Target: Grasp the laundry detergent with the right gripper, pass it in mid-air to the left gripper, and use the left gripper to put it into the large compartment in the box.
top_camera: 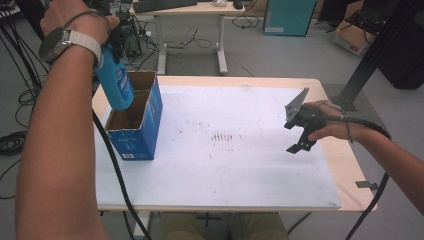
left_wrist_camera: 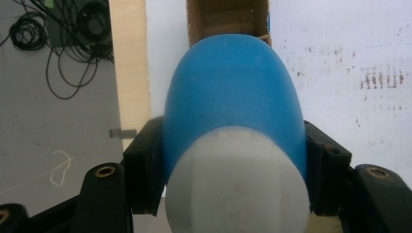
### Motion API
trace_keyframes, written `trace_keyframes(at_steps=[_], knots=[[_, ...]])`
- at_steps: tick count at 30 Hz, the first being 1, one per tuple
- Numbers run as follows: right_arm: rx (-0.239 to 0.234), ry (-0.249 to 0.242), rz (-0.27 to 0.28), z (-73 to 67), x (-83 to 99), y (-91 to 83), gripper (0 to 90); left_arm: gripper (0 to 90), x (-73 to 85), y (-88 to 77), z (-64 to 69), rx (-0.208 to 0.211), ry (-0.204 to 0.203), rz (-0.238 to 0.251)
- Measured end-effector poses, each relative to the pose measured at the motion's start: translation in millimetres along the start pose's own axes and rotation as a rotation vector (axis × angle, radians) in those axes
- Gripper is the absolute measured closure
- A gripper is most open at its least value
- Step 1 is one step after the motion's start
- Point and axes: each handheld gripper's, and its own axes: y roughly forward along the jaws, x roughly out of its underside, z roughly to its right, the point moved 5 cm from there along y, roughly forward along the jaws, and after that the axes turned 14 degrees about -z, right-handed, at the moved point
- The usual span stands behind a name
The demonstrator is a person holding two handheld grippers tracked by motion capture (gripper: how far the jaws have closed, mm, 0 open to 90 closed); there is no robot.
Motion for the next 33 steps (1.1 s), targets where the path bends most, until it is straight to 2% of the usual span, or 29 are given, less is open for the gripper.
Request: trace_keyframes(at_steps=[4, 5, 19, 33], knots=[[-0.003, -0.007, -0.007, -0.5, -0.1, 2.3, 9.3, 37.6, -2.9, 9.6, 1.4, 0.001, 0.001, -0.002], [-0.005, 0.005, -0.007, -1.4, 0.4, 2.4, 9.4, 37.6, -3.5, 12.1, 1.6, 0.0, 0.002, -0.003], [-0.001, 0.023, -0.011, -0.7, 6.5, 6.3, 9.3, 37.6, -9.6, 47.1, 2.4, -0.005, 0.002, -0.011], [-0.007, 0.049, -0.03, -1.9, 11.2, 10.7, 9.4, 37.6, -14.8, 81.3, 9.1, -0.008, 0.005, -0.018]])
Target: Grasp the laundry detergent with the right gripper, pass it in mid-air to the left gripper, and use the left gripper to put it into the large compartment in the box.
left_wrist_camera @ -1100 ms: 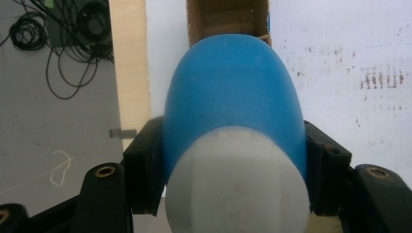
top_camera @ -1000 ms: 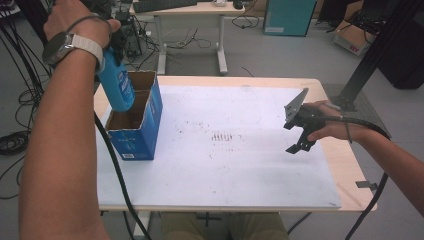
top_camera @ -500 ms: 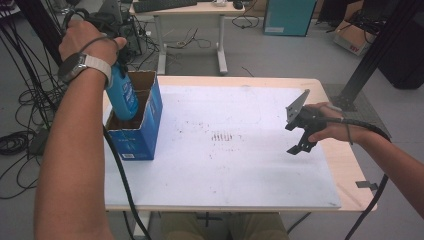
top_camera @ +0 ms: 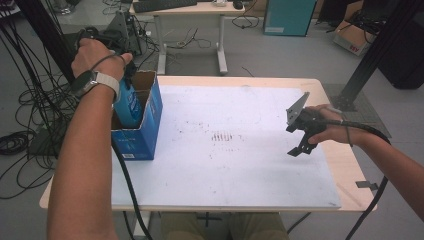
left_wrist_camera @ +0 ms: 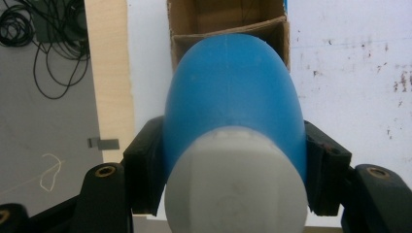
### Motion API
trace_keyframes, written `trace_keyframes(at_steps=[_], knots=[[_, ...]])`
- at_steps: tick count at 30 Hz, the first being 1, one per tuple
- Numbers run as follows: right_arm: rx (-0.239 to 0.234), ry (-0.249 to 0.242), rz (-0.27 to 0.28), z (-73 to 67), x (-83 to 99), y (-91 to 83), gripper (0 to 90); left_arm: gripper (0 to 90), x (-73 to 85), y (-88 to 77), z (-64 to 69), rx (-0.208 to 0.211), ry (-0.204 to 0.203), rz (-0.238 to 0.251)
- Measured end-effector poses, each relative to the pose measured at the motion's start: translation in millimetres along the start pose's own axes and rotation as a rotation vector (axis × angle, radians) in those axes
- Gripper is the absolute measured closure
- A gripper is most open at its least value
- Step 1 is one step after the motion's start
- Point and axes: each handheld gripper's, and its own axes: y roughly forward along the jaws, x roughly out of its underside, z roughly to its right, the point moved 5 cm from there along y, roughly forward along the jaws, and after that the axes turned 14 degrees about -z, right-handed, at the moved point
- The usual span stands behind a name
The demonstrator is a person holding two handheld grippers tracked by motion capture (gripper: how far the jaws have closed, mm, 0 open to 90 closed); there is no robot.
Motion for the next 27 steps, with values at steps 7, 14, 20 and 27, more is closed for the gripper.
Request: trace_keyframes(at_steps=[7, 14, 20, 27], knots=[[0.005, -0.018, 0.011, 1.2, 0.3, 1.9, 9.3, 37.6, -2.6, 16.7, 2.0, -0.004, 0.0, 0.011], [0.0, -0.02, 0.016, 0.5, 2.4, 5.2, 9.3, 37.6, -4.4, 40.9, 4.8, -0.014, 0.003, 0.009], [-0.002, -0.011, 0.011, 0.5, 5.4, 6.1, 9.3, 37.6, -6.6, 57.8, 7.2, -0.009, 0.001, 0.012], [-0.003, -0.003, 0.007, 0.8, 6.8, 7.3, 9.4, 37.7, -8.4, 73.5, 10.5, -0.01, 0.001, 0.01]])
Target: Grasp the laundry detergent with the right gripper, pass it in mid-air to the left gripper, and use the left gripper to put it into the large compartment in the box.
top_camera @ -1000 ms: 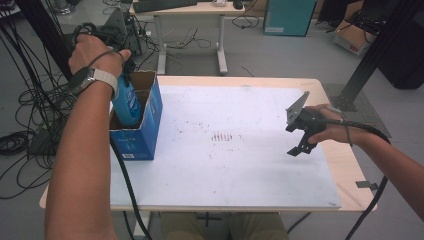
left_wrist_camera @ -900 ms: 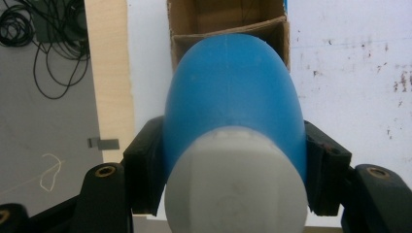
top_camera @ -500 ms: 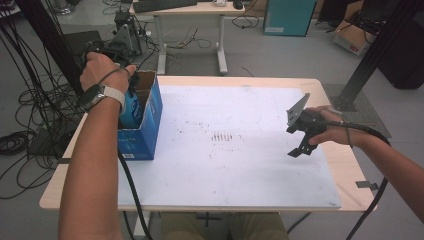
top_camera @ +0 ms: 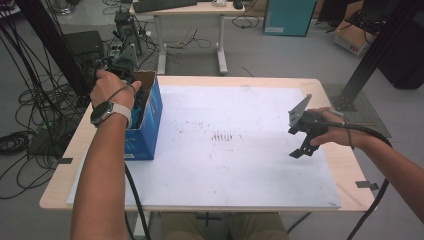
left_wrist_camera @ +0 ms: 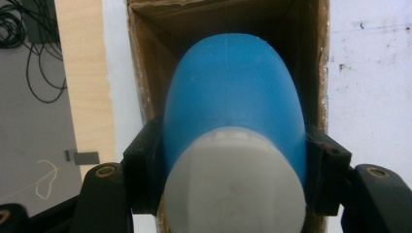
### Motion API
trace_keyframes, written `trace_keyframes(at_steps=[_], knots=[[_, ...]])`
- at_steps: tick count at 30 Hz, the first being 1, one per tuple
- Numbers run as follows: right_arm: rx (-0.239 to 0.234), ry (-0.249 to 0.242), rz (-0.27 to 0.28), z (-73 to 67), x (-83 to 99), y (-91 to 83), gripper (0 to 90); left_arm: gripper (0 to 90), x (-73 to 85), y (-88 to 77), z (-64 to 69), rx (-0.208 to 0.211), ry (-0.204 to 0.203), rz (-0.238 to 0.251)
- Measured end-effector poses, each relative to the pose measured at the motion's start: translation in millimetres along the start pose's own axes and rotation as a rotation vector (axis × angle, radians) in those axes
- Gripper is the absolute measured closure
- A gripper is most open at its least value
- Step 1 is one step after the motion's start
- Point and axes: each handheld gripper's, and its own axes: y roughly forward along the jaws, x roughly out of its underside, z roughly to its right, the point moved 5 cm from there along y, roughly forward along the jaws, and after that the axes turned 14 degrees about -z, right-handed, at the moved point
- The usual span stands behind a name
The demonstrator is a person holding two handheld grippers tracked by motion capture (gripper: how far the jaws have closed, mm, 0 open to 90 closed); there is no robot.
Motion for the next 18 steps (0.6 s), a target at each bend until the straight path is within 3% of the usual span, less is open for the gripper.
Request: trace_keyframes(at_steps=[18], knots=[[-0.004, 0.008, 0.006, -1.0, 5.2, 4.7, 9.4, 37.7, -1.2, 31.3, 1.3, 0.014, 0.016, -0.039]])
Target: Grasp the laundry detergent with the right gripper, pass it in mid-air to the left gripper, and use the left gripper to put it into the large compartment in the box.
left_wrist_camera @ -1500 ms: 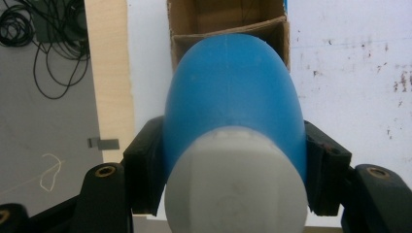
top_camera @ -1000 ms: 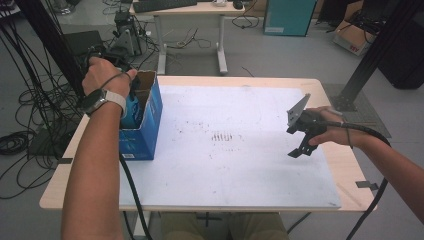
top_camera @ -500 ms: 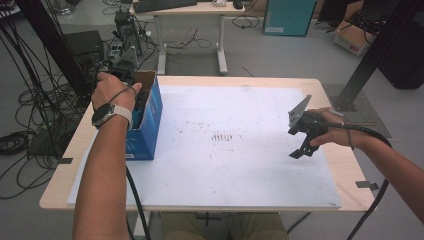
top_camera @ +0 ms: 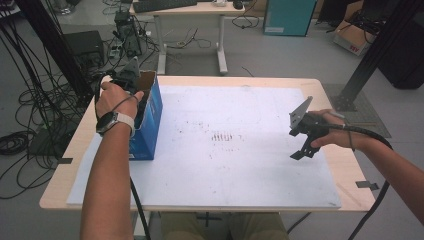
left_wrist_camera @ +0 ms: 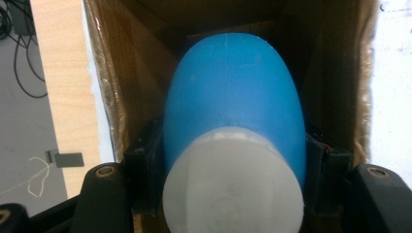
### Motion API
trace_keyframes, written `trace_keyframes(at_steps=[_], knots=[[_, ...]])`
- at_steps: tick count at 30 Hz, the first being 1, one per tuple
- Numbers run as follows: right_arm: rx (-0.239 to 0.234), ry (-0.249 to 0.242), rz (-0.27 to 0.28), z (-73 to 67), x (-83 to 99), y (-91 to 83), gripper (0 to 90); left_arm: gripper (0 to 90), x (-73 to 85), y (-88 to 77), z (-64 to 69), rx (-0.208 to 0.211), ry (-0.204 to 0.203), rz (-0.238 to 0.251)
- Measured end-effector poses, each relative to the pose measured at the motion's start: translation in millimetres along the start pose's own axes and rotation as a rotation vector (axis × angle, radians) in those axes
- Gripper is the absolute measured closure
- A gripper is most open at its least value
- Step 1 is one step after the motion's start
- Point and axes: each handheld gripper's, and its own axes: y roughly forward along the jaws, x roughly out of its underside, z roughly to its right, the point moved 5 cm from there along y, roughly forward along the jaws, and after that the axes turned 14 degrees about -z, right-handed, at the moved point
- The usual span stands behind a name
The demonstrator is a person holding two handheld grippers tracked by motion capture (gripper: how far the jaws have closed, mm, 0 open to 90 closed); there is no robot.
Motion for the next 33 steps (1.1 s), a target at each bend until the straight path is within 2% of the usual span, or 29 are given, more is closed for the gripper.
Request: trace_keyframes(at_steps=[3, 4, 33], knots=[[0.001, 0.003, -0.001, 0.3, 1.4, 0.5, 9.3, 37.7, -0.8, 1.0, 0.4, -0.004, 0.002, 0.012], [0.0, 0.002, 0.001, 0.4, 1.6, 0.9, 9.3, 37.6, -0.7, 0.6, 0.6, -0.001, 0.007, 0.0], [0.0, 0.003, -0.002, -1.3, 1.8, 1.7, 9.3, 37.6, -2.3, 1.9, 0.7, -0.007, 0.01, -0.003]])
